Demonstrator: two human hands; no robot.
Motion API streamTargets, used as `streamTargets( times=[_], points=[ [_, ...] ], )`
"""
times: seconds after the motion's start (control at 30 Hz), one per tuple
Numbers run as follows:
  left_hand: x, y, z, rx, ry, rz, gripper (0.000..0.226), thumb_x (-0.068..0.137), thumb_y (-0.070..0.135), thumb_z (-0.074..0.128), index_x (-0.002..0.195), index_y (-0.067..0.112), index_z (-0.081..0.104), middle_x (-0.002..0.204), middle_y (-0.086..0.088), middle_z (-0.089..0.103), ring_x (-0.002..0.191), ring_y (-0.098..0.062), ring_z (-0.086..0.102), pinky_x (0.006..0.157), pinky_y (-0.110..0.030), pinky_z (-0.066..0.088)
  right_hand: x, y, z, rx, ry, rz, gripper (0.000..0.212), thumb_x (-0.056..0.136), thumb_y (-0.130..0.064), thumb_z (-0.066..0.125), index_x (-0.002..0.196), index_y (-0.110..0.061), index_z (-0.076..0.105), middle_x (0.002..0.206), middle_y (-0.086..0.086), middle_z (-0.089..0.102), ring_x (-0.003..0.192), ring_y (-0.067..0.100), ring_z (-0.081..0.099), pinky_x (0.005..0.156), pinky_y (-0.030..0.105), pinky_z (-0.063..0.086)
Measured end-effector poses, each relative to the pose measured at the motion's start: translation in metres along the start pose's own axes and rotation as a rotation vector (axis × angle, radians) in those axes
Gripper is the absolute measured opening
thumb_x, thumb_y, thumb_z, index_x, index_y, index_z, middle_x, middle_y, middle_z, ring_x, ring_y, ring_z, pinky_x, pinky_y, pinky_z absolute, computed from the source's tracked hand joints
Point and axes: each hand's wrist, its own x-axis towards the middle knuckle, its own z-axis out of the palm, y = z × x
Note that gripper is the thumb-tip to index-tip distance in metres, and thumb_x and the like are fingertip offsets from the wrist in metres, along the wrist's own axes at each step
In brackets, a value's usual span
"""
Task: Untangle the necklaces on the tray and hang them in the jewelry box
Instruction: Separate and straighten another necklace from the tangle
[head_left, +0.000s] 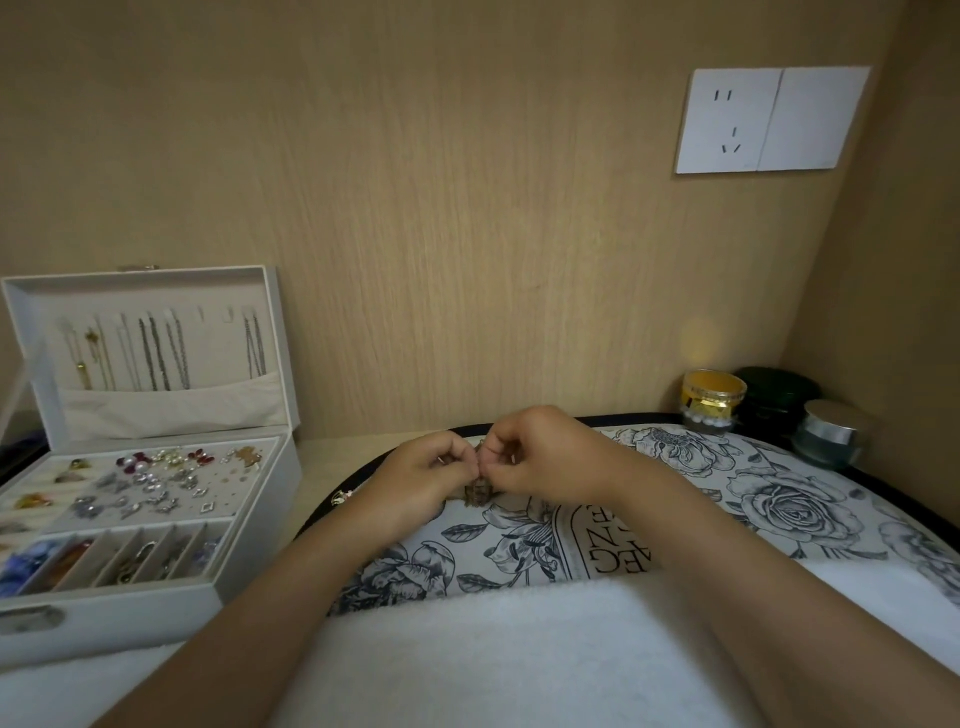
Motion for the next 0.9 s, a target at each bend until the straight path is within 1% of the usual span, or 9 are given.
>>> streamTargets(
  times=[0.1, 0.17, 0.23, 0.4, 0.5, 0.6, 0.7, 0.8, 0.9],
  points=[
    [0.001, -0.003, -0.002, 0.128, 0.027, 0.048, 0.017, 0.090, 0.024, 0.064, 0.075, 0.032, 0.066, 0.069, 0.007, 0.062, 0.062, -0.010, 0.050, 0.063, -0.029, 0.041, -0.001, 0.002, -0.001, 0.221, 0.003, 0.062, 0.009, 0.090, -0.019, 0.070, 0.084, -0.014, 0.074, 0.076, -0.005, 0.071, 0.066, 0.001, 0.061, 0.066, 0.022, 0.053],
    [-0.001, -0.002, -0.003, 0.372, 0.044, 0.122, 0.012, 0.085, 0.026, 0.067, 0.074, 0.032, 0.066, 0.066, 0.021, 0.060, 0.061, 0.000, 0.051, 0.065, -0.027, 0.045, -0.001, 0.003, 0.004, 0.281, -0.008, 0.079, 0.008, 0.091, -0.017, 0.069, 0.086, -0.012, 0.074, 0.077, 0.001, 0.071, 0.069, 0.006, 0.063, 0.069, 0.027, 0.056],
    [-0.003, 0.002, -0.001, 0.512, 0.071, 0.161, 0.008, 0.078, 0.027, 0.070, 0.072, 0.030, 0.066, 0.066, 0.020, 0.059, 0.064, 0.001, 0.054, 0.066, -0.026, 0.048, 0.000, 0.003, 0.009, 0.302, -0.018, 0.090, 0.011, 0.093, -0.017, 0.066, 0.089, -0.010, 0.073, 0.080, 0.006, 0.071, 0.071, 0.013, 0.063, 0.070, 0.033, 0.057],
    [-0.001, 0.000, -0.002, 0.306, 0.099, 0.114, 0.013, 0.081, 0.025, 0.069, 0.071, 0.032, 0.068, 0.067, 0.022, 0.064, 0.061, 0.004, 0.055, 0.066, -0.023, 0.047, -0.001, -0.002, 0.010, 0.126, -0.075, 0.072, 0.020, 0.101, -0.026, 0.052, 0.087, -0.015, 0.061, 0.073, -0.006, 0.056, 0.062, 0.004, 0.046, 0.062, 0.023, 0.042],
    [0.000, 0.003, 0.001, 0.110, 0.160, 0.100, 0.018, 0.089, 0.019, 0.066, 0.074, 0.028, 0.070, 0.063, 0.014, 0.063, 0.055, 0.000, 0.051, 0.056, -0.014, 0.042, -0.002, -0.007, 0.009, -0.063, -0.105, 0.015, 0.028, 0.104, -0.028, 0.042, 0.078, -0.022, 0.048, 0.071, -0.006, 0.050, 0.062, 0.007, 0.043, 0.060, 0.027, 0.037],
    [-0.001, 0.002, 0.005, 0.110, 0.187, 0.106, 0.015, 0.093, 0.018, 0.061, 0.081, 0.024, 0.068, 0.052, 0.017, 0.055, 0.050, 0.000, 0.045, 0.052, -0.015, 0.038, -0.001, -0.007, 0.007, -0.158, -0.085, -0.026, 0.029, 0.104, -0.025, 0.042, 0.080, -0.013, 0.054, 0.071, -0.001, 0.053, 0.061, 0.010, 0.043, 0.061, 0.030, 0.038],
    [-0.001, -0.003, 0.002, 0.172, 0.154, 0.095, 0.013, 0.095, 0.024, 0.058, 0.084, 0.026, 0.064, 0.047, 0.018, 0.051, 0.044, 0.000, 0.041, 0.054, -0.026, 0.037, -0.002, -0.008, 0.004, 0.068, 0.000, -0.004, 0.024, 0.102, -0.026, 0.053, 0.084, -0.017, 0.065, 0.067, -0.008, 0.057, 0.056, 0.003, 0.045, 0.057, 0.020, 0.040],
    [-0.003, -0.001, -0.002, 0.198, 0.128, 0.105, 0.011, 0.090, 0.029, 0.061, 0.079, 0.029, 0.064, 0.058, 0.009, 0.062, 0.053, -0.008, 0.052, 0.058, -0.035, 0.046, -0.003, -0.012, 0.003, 0.392, -0.024, 0.129, 0.023, 0.100, -0.021, 0.055, 0.083, -0.012, 0.066, 0.057, -0.011, 0.050, 0.051, 0.003, 0.042, 0.053, 0.016, 0.037],
    [-0.005, 0.001, -0.004, 0.328, 0.173, 0.127, 0.010, 0.086, 0.028, 0.062, 0.077, 0.030, 0.062, 0.059, 0.011, 0.059, 0.055, -0.009, 0.055, 0.060, -0.032, 0.048, -0.004, -0.014, 0.003, 0.449, -0.108, 0.215, 0.026, 0.093, -0.025, 0.051, 0.070, -0.013, 0.052, 0.065, 0.003, 0.045, 0.063, 0.016, 0.041, 0.065, 0.030, 0.035]
  ],
)
